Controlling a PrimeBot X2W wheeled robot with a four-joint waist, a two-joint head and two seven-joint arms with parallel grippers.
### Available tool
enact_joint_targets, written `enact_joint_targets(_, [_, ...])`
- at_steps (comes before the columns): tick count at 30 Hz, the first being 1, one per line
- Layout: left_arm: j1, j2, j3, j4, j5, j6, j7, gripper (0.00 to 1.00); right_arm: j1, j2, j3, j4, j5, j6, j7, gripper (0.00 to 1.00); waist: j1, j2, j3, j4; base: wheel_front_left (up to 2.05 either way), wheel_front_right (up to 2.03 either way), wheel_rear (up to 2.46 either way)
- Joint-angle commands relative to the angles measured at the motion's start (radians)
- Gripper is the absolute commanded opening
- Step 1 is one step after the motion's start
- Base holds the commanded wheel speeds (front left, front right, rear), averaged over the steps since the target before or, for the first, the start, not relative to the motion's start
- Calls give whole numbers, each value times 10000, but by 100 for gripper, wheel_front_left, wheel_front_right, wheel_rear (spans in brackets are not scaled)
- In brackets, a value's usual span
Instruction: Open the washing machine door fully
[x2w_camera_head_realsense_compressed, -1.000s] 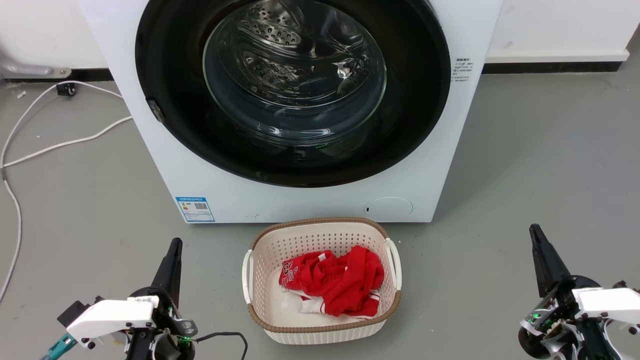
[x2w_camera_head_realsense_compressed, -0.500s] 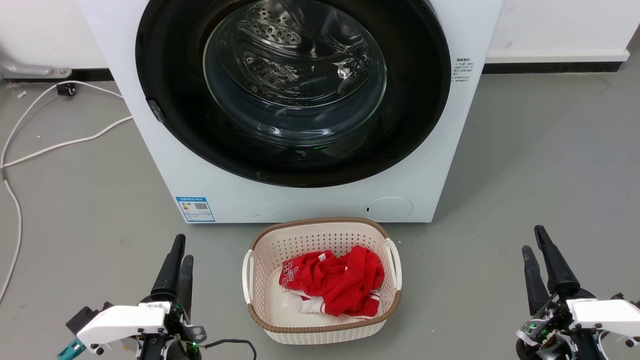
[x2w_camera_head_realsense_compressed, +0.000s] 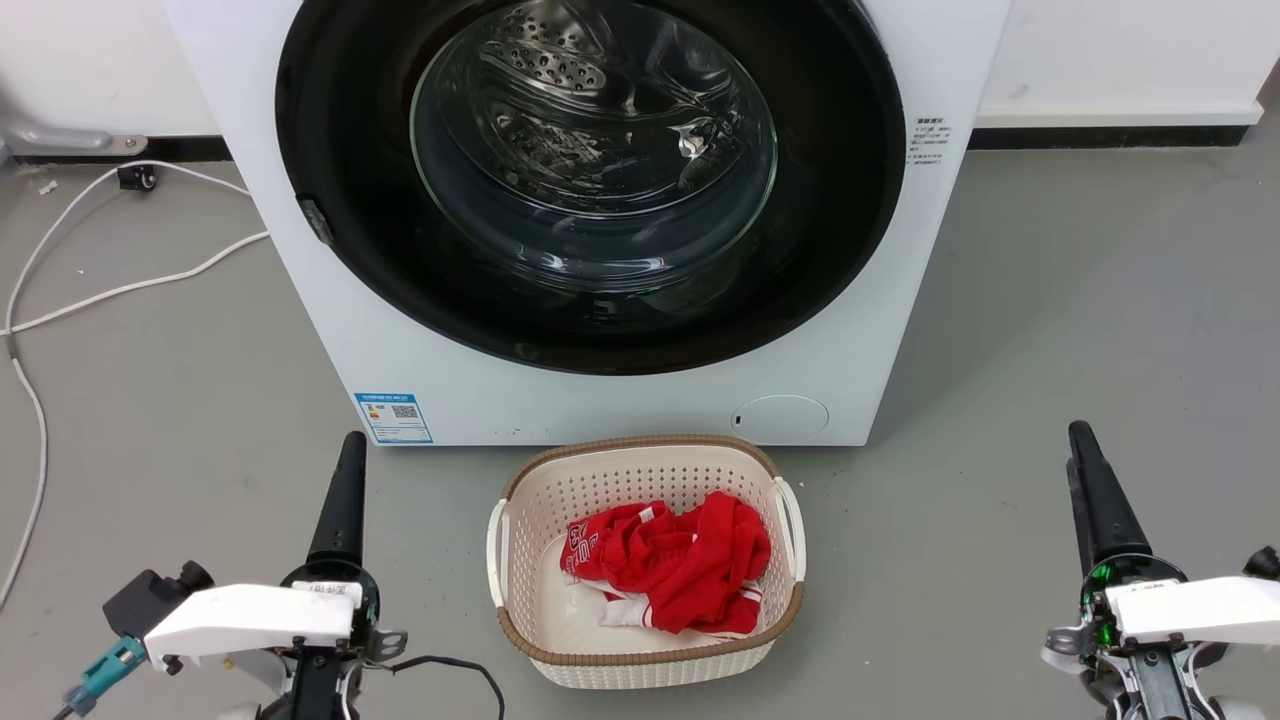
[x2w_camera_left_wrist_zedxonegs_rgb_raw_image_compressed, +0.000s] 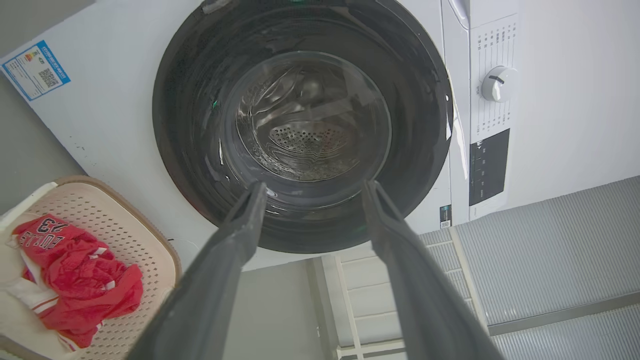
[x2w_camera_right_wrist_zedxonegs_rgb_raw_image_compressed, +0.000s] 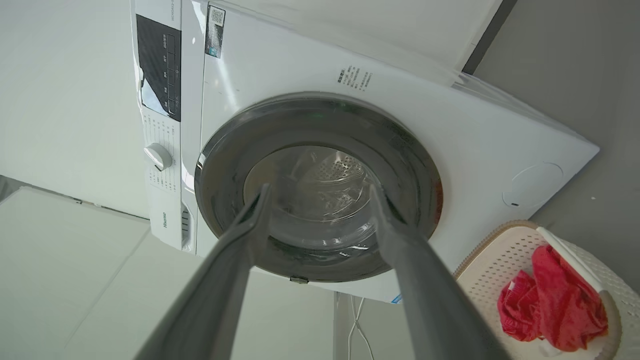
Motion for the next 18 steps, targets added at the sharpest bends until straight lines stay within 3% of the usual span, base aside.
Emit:
enact_joint_targets(1, [-271,31,25,-285,458,-17,-105,100,-78,-12,2,-306,-493,2,-108,100,0,0,-2,2,0,0,0])
enact_joint_targets(18, [-73,21,-167,-826,4938,-24,-712,100,228,6,401,-1037,-5240,2,-714,100,0,0,-53,8,0,0,0])
